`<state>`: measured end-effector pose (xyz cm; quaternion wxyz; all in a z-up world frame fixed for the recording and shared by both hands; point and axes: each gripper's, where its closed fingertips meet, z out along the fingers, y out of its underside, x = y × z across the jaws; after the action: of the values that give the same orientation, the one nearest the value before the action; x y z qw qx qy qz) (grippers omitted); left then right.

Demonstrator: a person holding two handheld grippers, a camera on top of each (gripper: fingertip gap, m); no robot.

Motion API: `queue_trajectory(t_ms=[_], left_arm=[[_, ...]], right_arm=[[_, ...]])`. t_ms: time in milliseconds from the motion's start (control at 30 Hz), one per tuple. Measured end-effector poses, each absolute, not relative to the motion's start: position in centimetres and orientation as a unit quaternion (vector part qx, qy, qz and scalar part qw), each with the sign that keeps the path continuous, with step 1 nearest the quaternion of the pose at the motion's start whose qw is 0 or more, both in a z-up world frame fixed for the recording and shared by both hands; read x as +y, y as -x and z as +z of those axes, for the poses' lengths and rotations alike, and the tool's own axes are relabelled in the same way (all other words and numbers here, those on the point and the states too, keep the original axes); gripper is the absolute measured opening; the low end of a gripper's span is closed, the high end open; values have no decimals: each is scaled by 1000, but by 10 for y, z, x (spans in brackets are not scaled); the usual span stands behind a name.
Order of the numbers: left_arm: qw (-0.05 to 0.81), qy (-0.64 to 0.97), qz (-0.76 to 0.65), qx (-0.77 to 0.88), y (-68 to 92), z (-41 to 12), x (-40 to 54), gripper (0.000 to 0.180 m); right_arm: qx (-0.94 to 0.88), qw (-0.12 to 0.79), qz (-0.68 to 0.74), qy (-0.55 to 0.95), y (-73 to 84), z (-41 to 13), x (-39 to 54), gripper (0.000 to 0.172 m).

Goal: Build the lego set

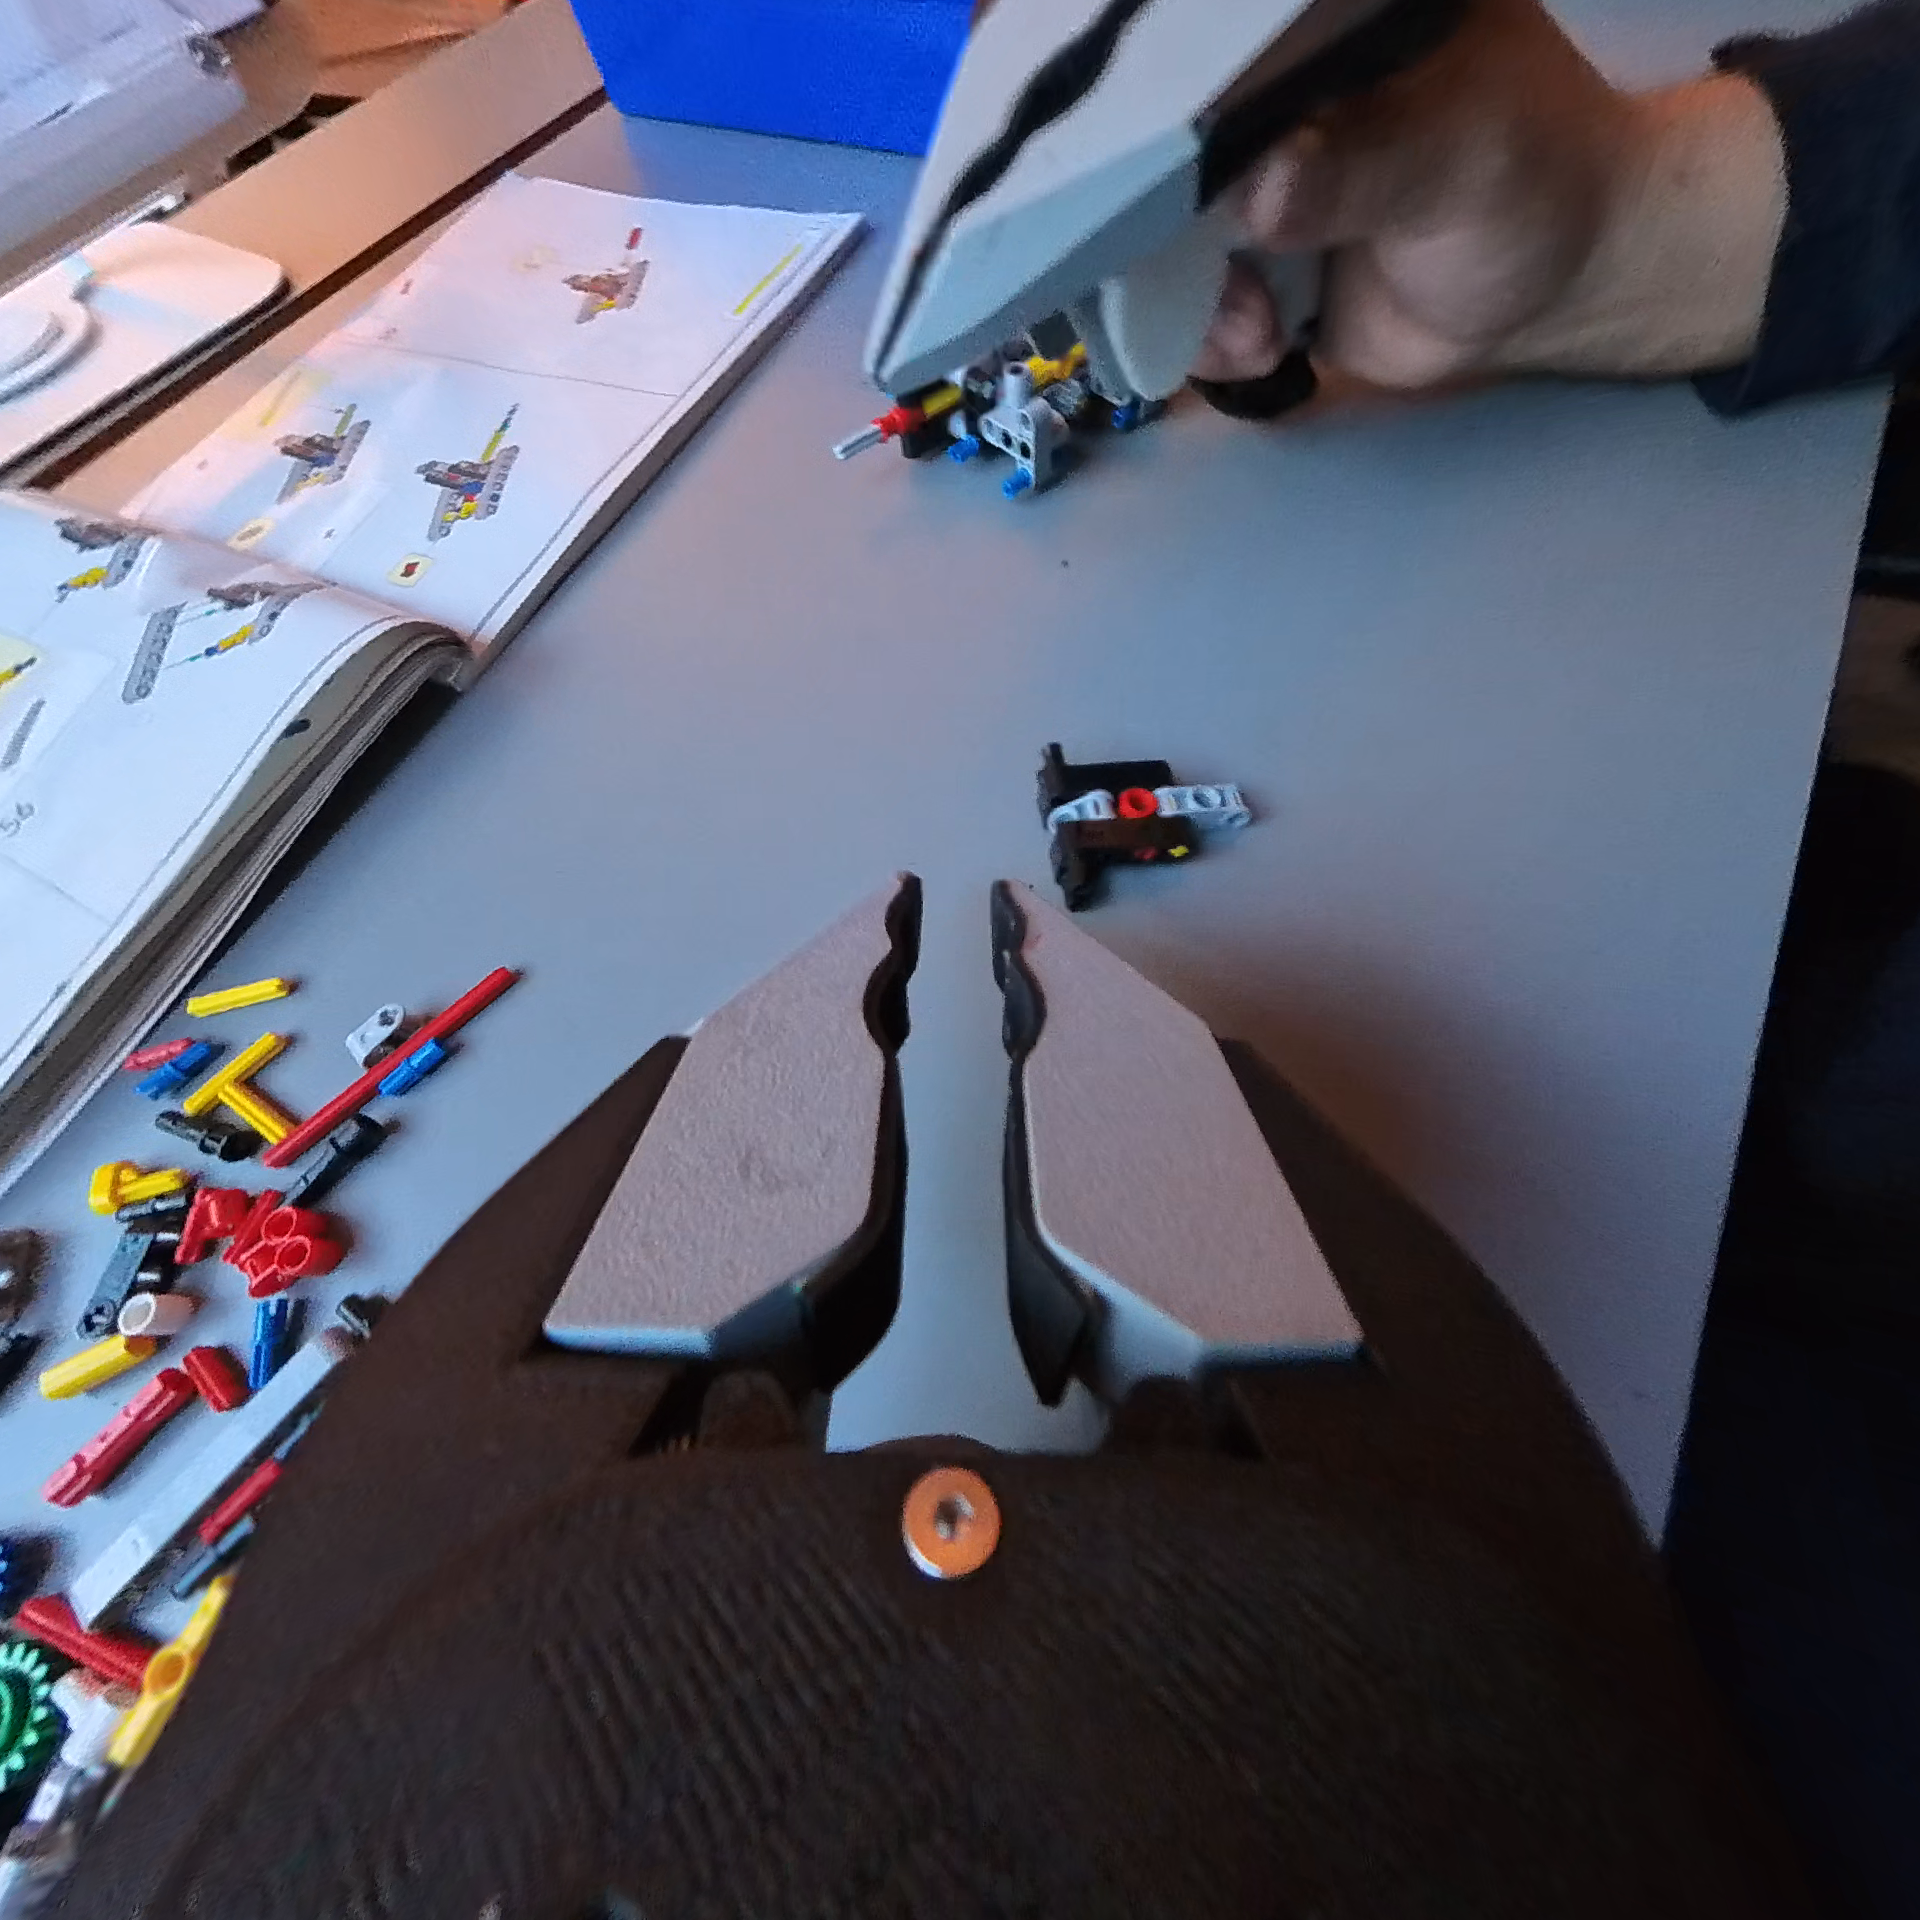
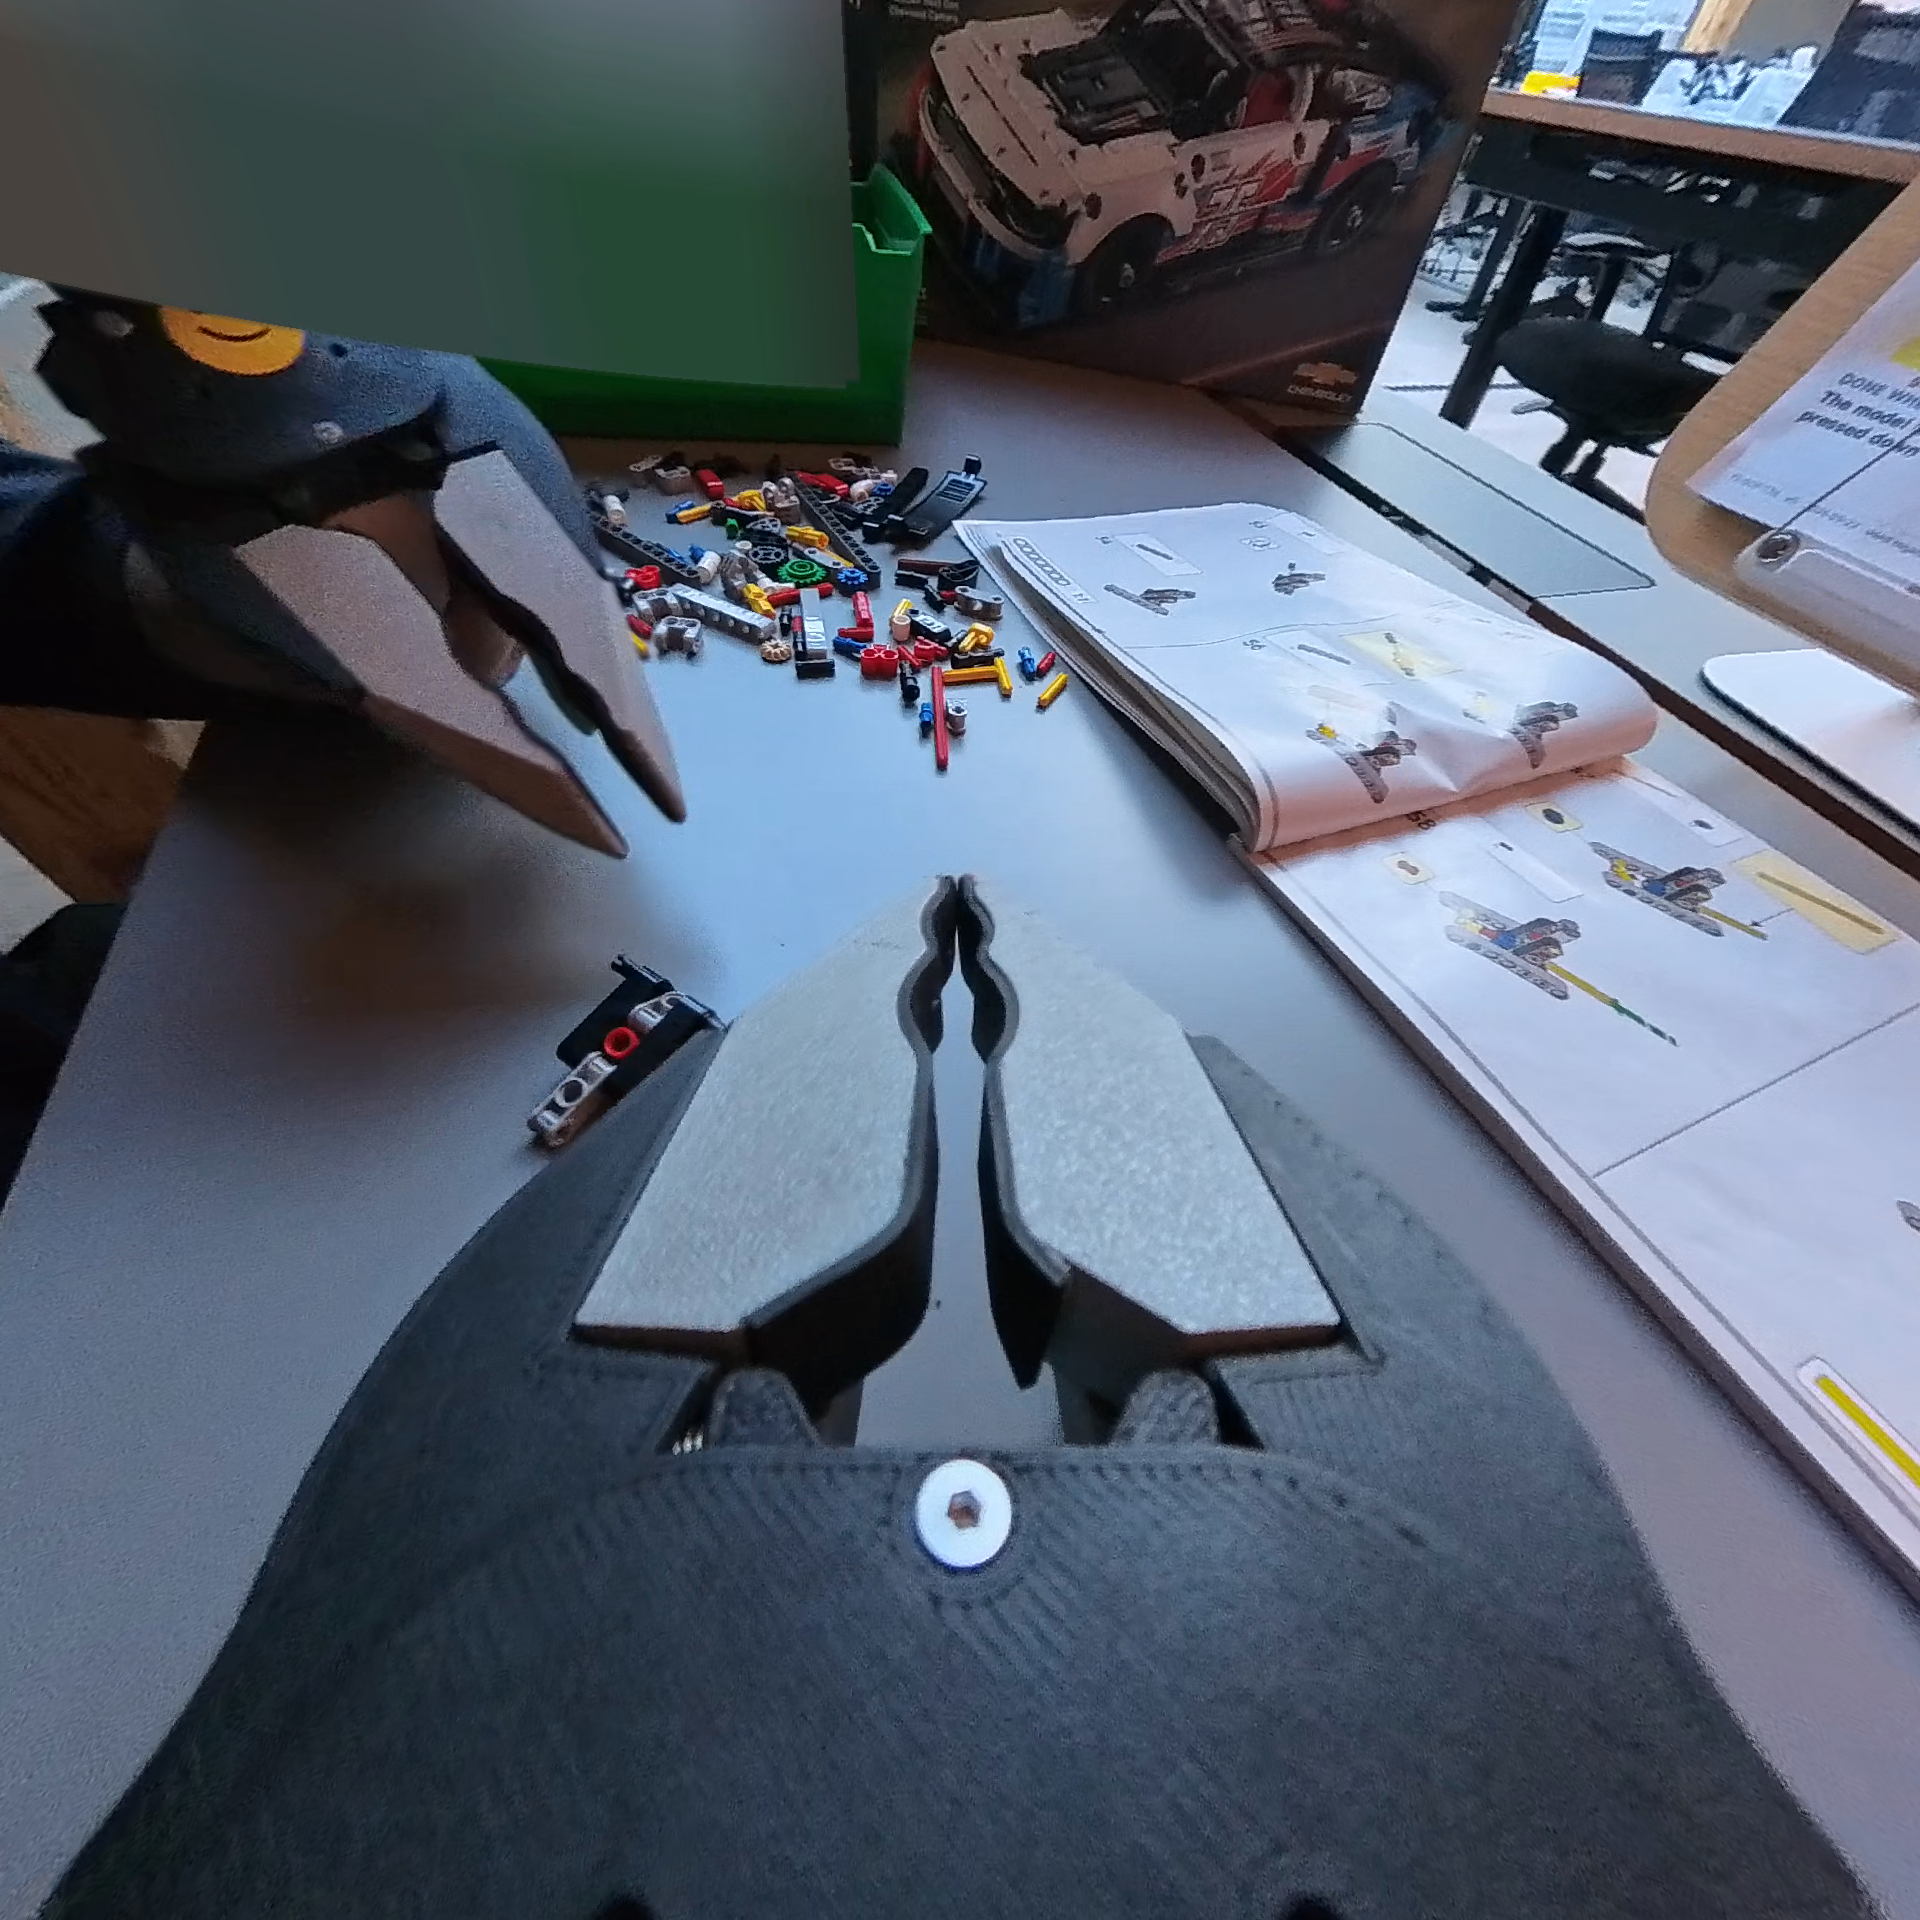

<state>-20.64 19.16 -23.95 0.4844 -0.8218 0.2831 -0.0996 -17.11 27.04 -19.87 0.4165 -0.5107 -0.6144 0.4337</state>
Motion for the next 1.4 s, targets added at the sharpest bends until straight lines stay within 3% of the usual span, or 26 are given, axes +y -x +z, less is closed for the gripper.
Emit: queue_trajectory(t_ms=[33, 267, 400, 500, 600, 800, 967, 1200, 1400], left_arm=[[485, 824, -108, 273, 208, -238, 193, 10], [470, 833, -107, 272, 209, -244, 193, 13], [454, 841, -109, 273, 208, -249, 193, 16], [435, 848, -115, 278, 207, -254, 191, 18], [417, 856, -105, 286, 207, -261, 187, 21], [400, 854, -65, 325, 202, -270, 181, 20], [398, 848, -68, 343, 198, -271, 178, 11], [401, 829, -66, 385, 190, -271, 171, 7], [398, 835, -82, 372, 195, -270, 174, 19]], right_arm=[[-615, 413, 439, 510, 171, -198, 269, 0], [-626, 395, 437, 511, 170, -203, 259, 1], [-634, 349, 422, 546, 169, -221, 249, 32], [-623, 346, 424, 558, 165, -223, 240, 31], [-612, 403, 405, 547, 158, -214, 237, 19], [-604, 446, 361, 552, 141, -214, 220, 23], [-586, 487, 335, 554, 130, -208, 218, 2], [-584, 476, 312, 579, 130, -217, 219, 11], [-601, 436, 308, 594, 138, -229, 215, 15]])
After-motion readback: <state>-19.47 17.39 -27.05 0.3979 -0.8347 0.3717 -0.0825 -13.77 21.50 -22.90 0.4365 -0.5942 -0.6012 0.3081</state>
